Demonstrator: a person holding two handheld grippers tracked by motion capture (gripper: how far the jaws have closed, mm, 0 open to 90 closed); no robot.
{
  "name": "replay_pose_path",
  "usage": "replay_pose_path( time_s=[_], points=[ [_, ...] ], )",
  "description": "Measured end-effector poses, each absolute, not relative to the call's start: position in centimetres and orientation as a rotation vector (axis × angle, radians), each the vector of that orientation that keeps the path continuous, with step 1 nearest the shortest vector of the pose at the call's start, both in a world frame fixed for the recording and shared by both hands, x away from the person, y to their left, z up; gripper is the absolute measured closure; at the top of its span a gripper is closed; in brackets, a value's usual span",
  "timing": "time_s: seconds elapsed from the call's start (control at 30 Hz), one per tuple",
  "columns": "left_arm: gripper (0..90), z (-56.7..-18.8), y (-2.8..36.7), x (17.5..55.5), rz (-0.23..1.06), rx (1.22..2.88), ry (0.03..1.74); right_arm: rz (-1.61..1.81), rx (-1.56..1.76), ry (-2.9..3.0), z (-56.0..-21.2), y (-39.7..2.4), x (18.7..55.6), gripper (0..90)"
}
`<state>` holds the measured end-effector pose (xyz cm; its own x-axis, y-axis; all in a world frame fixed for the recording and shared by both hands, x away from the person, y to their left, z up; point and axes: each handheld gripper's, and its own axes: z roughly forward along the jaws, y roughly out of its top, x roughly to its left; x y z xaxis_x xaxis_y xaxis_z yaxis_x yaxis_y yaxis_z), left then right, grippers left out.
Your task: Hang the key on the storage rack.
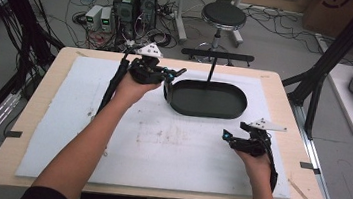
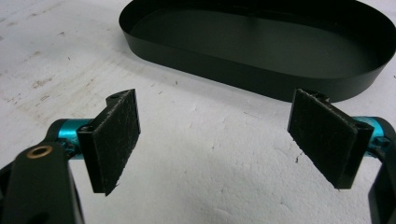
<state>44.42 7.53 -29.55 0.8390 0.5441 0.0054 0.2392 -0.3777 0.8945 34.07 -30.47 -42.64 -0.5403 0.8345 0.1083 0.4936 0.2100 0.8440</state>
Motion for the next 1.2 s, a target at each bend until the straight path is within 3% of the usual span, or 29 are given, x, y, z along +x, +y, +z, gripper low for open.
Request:
replay_pose_path(
  time_s=[0.4,1.2],
  points=[
    [87.8,-27.6,5.6,47.5,0.434,2.002,0.596,1.268,1.234,2.117,-42.7,-30.7,34.1,17.4],
    [88.6,-30.5,2.5,49.9,0.430,2.084,0.648,1.279,1.244,2.108,-42.8,-31.0,33.9,17.4]
  ],
)
